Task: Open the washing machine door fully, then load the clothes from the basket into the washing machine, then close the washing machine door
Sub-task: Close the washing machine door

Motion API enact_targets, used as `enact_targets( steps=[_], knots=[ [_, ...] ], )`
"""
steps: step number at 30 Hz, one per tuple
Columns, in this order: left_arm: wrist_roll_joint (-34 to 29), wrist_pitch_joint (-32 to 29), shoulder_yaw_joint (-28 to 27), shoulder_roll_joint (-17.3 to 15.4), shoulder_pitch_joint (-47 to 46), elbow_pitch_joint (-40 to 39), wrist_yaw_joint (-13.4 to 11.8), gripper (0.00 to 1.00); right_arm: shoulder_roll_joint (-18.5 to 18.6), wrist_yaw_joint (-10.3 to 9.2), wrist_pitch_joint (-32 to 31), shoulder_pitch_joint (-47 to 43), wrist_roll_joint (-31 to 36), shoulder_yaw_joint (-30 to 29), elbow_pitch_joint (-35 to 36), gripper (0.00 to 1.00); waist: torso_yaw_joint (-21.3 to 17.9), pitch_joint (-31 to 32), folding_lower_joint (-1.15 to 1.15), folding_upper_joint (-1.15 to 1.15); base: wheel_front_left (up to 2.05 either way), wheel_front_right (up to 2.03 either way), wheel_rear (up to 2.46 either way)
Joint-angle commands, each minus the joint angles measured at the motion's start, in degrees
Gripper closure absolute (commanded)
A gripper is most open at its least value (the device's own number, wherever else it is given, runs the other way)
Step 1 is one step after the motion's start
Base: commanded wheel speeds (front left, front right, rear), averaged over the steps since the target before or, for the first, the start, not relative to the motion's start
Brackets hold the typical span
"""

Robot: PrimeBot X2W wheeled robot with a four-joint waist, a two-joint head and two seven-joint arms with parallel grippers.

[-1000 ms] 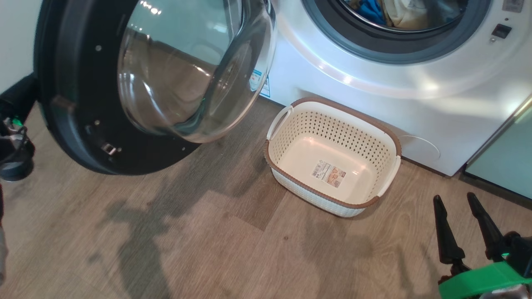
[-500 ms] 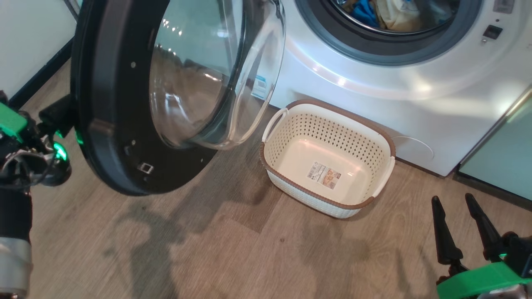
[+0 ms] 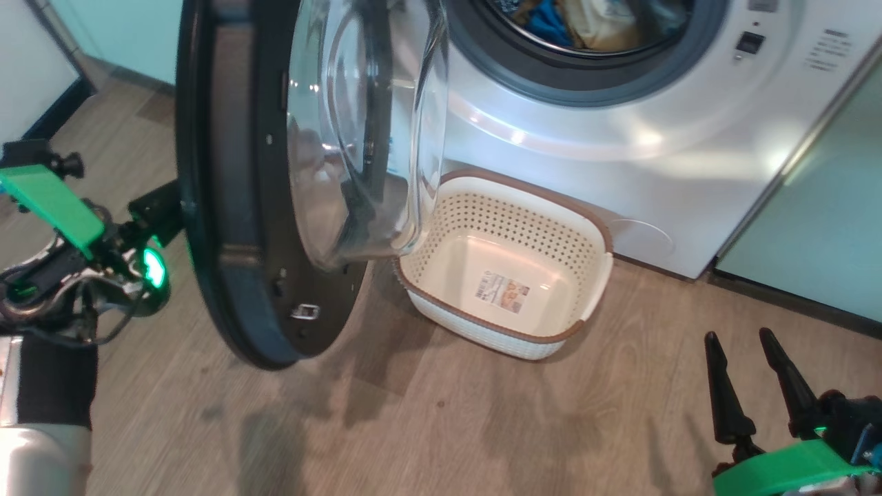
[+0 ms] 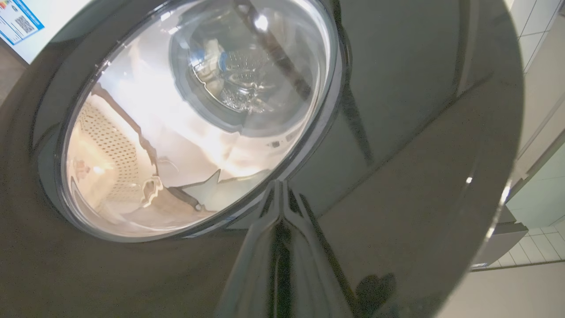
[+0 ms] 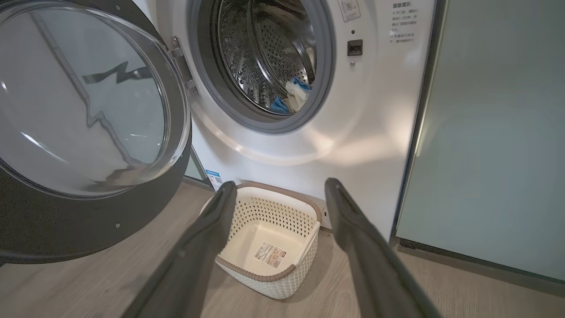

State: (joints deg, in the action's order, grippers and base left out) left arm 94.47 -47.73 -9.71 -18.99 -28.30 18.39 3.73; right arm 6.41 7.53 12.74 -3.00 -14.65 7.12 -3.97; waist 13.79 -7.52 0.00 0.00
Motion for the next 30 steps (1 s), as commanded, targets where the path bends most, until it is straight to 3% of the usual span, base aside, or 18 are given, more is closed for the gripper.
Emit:
enact_targets(
  steps=[1,15,30],
  knots=[
    [0.82,-0.74,-1.72,-1.77,-1.46,-3.08,-0.12,1.0,0.01,-0.04,1.04,2.8,-0.55,1.05,1.5,0.0,-1.17,0.03,0.0,0.0,0.0,0.0,0.0],
    [0.44,-0.2,0.1,1.1,-1.87,-8.27,-2.79,1.0,-1.35,-0.04,2.05,4.71,-1.28,1.35,0.14,0.0,-10.85,-1.83,0.0,0.0,0.0,0.0,0.0],
    [-0.9,2.3,-0.16,1.82,-6.17,-7.49,-2.9,1.0,-2.65,-0.04,2.25,7.74,-2.18,0.86,0.4,0.0,-22.47,-5.91,0.0,0.0,0.0,0.0,0.0]
  ],
)
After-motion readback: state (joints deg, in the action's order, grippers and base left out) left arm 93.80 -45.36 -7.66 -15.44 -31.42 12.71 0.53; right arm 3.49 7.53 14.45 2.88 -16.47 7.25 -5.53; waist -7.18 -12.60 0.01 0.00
